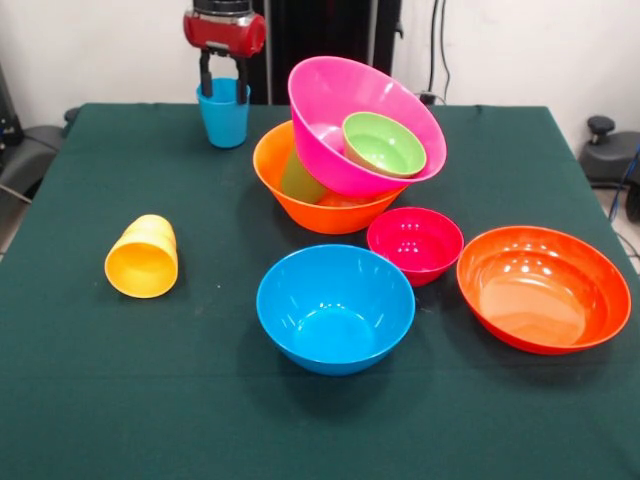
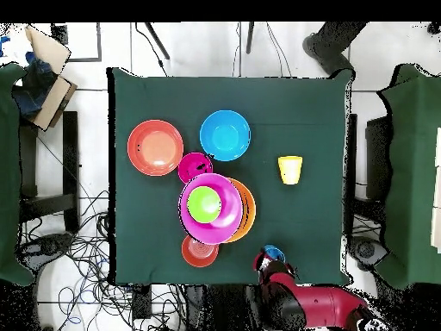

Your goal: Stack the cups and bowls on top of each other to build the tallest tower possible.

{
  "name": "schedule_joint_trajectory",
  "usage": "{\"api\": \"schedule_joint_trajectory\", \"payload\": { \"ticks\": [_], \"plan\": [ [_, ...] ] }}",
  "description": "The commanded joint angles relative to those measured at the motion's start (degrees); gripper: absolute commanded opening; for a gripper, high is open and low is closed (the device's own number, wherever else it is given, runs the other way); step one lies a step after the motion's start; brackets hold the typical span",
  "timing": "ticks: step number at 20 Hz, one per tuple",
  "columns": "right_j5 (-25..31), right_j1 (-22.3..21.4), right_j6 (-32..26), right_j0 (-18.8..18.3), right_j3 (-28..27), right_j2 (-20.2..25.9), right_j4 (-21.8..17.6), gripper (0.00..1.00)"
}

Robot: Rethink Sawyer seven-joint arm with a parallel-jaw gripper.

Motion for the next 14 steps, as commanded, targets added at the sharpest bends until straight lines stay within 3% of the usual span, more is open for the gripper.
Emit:
{"api": "schedule_joint_trajectory", "payload": {
  "ticks": [1,14],
  "plan": [
    [-2.45,3.26,2.37,2.59,-5.46,1.40,-1.25,1.00],
    [-3.74,5.10,2.57,5.06,-6.93,-0.94,-0.37,1.00]
  ]
}}
